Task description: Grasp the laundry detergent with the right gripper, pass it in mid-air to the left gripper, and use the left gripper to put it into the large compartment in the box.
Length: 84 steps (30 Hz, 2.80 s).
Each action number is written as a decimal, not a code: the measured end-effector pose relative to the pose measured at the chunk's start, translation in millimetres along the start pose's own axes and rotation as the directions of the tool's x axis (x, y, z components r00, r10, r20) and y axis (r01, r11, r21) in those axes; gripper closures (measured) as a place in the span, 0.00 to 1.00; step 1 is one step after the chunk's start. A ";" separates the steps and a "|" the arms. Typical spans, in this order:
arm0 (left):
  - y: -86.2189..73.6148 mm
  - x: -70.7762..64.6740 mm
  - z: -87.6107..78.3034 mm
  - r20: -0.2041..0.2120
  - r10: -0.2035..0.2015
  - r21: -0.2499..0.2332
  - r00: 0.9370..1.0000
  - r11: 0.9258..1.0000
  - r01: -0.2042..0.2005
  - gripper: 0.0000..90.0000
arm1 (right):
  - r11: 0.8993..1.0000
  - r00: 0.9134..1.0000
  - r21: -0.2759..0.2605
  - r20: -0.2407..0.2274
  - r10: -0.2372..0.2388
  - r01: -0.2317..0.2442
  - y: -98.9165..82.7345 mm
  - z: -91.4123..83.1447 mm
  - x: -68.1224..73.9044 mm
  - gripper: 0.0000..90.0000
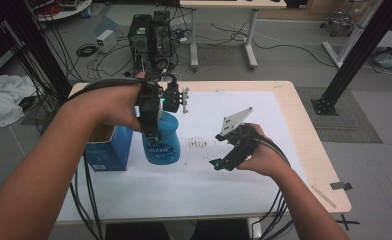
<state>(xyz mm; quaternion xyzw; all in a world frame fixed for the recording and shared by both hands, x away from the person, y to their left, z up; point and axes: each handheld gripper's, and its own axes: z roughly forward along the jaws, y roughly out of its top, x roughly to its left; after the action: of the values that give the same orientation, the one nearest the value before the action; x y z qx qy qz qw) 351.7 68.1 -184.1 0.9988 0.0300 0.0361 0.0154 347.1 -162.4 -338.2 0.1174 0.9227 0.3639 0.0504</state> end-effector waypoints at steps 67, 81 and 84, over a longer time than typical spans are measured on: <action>-178.7 87.6 54.8 -0.008 -0.680 -0.002 0.733 0.733 0.680 0.42 | 0.975 0.999 0.219 0.030 -0.034 0.027 -5.7 5.3 -19.1 0.14; -183.2 88.8 105.8 0.011 -0.651 0.019 0.759 0.759 0.651 0.42 | 0.974 0.999 0.224 0.027 -0.039 0.033 -6.7 11.5 -18.3 0.14; -184.1 88.4 113.3 0.018 -0.646 0.018 0.763 0.763 0.646 0.42 | 0.973 0.999 0.227 0.025 -0.037 0.031 -7.8 13.0 -18.5 0.14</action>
<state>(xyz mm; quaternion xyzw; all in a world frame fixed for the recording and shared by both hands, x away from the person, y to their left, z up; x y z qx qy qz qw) 437.1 254.0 -296.8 0.9279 0.3719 0.0167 0.0218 366.0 -164.1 -352.9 0.1118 0.9592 0.2536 0.0561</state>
